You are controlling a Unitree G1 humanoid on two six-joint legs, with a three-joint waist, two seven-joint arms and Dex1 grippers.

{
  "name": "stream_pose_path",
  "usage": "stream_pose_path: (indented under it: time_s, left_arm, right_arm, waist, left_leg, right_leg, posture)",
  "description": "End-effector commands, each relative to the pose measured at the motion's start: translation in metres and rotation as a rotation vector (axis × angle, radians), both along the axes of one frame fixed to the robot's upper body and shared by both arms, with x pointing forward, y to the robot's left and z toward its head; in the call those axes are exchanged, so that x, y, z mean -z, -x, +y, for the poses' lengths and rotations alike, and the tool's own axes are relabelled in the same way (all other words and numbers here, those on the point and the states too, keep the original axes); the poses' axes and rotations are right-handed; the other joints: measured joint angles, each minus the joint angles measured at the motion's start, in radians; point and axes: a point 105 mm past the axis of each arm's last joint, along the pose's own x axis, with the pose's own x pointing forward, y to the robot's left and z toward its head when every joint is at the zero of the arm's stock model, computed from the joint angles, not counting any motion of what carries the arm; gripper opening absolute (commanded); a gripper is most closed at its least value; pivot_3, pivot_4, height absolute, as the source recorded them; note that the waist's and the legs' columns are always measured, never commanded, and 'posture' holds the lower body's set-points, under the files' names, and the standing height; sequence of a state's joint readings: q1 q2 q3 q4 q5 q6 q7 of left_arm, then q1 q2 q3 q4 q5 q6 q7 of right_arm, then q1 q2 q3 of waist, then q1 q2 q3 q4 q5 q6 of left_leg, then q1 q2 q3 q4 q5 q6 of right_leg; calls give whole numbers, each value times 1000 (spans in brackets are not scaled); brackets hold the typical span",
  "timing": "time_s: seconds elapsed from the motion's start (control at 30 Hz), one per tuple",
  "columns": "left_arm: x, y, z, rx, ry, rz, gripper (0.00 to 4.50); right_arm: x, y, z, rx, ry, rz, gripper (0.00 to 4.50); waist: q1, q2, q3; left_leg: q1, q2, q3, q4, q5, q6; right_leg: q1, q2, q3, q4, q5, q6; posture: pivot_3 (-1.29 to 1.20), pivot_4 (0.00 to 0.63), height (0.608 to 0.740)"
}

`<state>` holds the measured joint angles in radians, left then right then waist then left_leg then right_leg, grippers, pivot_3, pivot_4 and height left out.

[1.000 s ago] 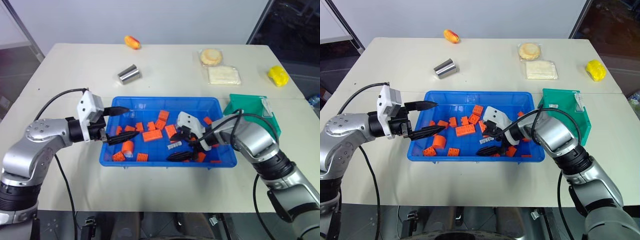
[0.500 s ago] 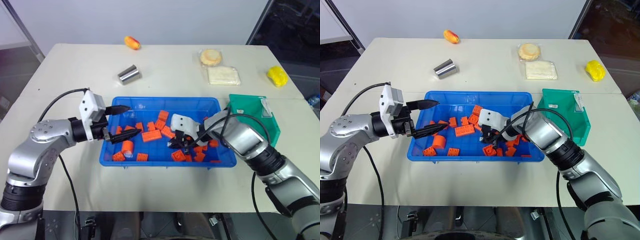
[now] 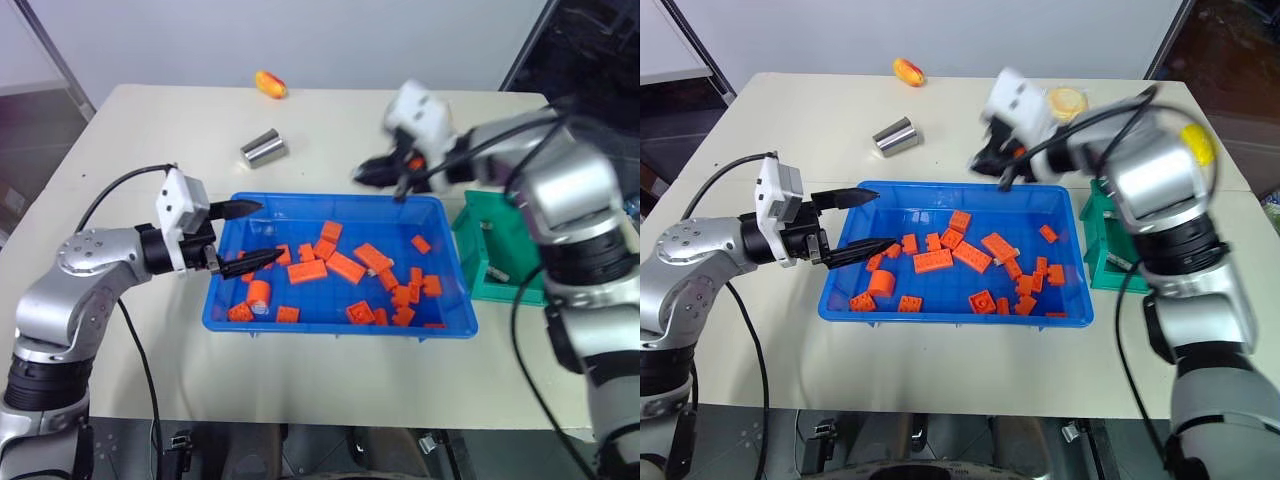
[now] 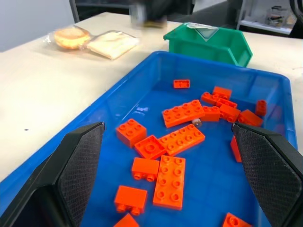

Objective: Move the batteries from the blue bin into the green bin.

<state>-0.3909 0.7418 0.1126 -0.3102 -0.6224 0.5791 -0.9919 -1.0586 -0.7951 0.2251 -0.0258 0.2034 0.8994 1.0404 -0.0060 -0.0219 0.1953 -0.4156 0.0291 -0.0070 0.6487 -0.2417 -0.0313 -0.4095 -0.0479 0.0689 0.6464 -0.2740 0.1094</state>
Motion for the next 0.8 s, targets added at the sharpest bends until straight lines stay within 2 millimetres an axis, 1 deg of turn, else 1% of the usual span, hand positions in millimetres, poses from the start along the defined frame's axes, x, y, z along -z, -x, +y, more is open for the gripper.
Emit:
stream_pose_path:
  time_s: [0.03, 0.07, 0.1, 0.23, 0.33, 0.47, 0.53, 0.6, 0.63, 0.7, 0.77, 0.8]
  left_arm:
    - [-8, 2, -13, 83, 3, -35, 4500]
    - [-7, 3, -16, 104, 0, -29, 4500]
    - [-5, 3, -18, 121, -8, -25, 4500]
    - [-4, 2, -18, 142, -14, -20, 4500]
    - [-6, -1, -17, 144, -21, -26, 4500]
    - [-9, -5, -13, 137, -33, -39, 4500]
    - [-11, -7, -12, 128, -34, -49, 4500]
    - [-12, -9, -11, 123, -36, -56, 4500]
    - [-13, -9, -10, 122, -36, -57, 4500]
    - [-13, -9, -9, 121, -39, -59, 4500]
    - [-13, -9, -9, 117, -40, -60, 4500]
    - [-13, -10, -7, 104, -41, -63, 4500]
  right_arm:
    - [-1, -5, -57, 170, 59, -24, 27]
    - [4, -4, -75, 222, 102, -20, 27]
    - [10, -3, -89, 258, 134, -8, 27]
    - [27, 2, -132, 394, 163, 33, 27]
    - [32, 5, -147, 449, 156, 43, 27]
    - [46, 10, -156, 468, 156, 73, 27]
    - [52, 11, -160, 479, 158, 81, 1093]
    - [56, 12, -163, 488, 161, 82, 1976]
    - [56, 12, -164, 491, 162, 81, 2377]
    - [56, 11, -165, 496, 173, 74, 3468]
    - [52, 9, -166, 509, 187, 47, 4433]
    - [44, 5, -163, 517, 170, 8, 4433]
  waist:
    - [0, 0, 0]
    - [-3, 0, 0]
    - [-6, 0, 0]
    - [-22, 1, 1]
    - [-37, 2, 1]
    - [-39, 2, 1]
    - [-37, 2, 1]
    - [-36, 2, 1]
    - [-35, 2, 1]
    - [-35, 2, 1]
    - [-36, 2, 1]
    - [-36, 2, 1]
  left_leg:
    - [-1, -1, 0, 1, 0, 0]
    - [-1, -1, 0, 1, 0, 0]
    - [-2, -1, 1, 1, 0, 0]
    - [-2, 1, 2, 0, 0, 0]
    - [-1, 2, 1, 0, 0, 0]
    - [-1, 2, 2, 0, 0, 0]
    - [-1, 2, 2, 0, 0, 0]
    - [-1, 2, 2, 0, 0, 0]
    - [-2, 2, 2, 0, 0, 0]
    - [-2, 1, 2, 1, 0, 0]
    - [-2, 1, 2, 1, 0, 0]
    - [-2, 1, 2, 1, 0, 0]
  right_leg:
    - [0, -1, 0, 0, 0, 0]
    - [0, -1, 0, 0, 0, 0]
    - [-1, -1, 1, 0, 0, 0]
    - [-3, 2, 2, 1, 0, 0]
    - [-5, 3, 2, 4, 0, 0]
    - [-5, 3, 3, 4, 0, 0]
    - [-5, 3, 3, 4, 0, 0]
    - [-5, 3, 3, 4, 0, 0]
    - [-5, 3, 3, 4, 0, 0]
    - [-5, 3, 3, 4, 0, 0]
    - [-5, 3, 3, 4, 0, 0]
    - [-5, 3, 3, 4, 0, 0]
  posture:
    - [0, 150, 740]
    - [0, 150, 740]
    - [0, 150, 740]
    - [0, 150, 740]
    - [0, 150, 740]
    - [0, 150, 740]
    - [0, 150, 740]
    - [0, 150, 740]
    - [0, 150, 740]
    - [0, 150, 740]
    - [0, 150, 740]
    - [0, 150, 740]
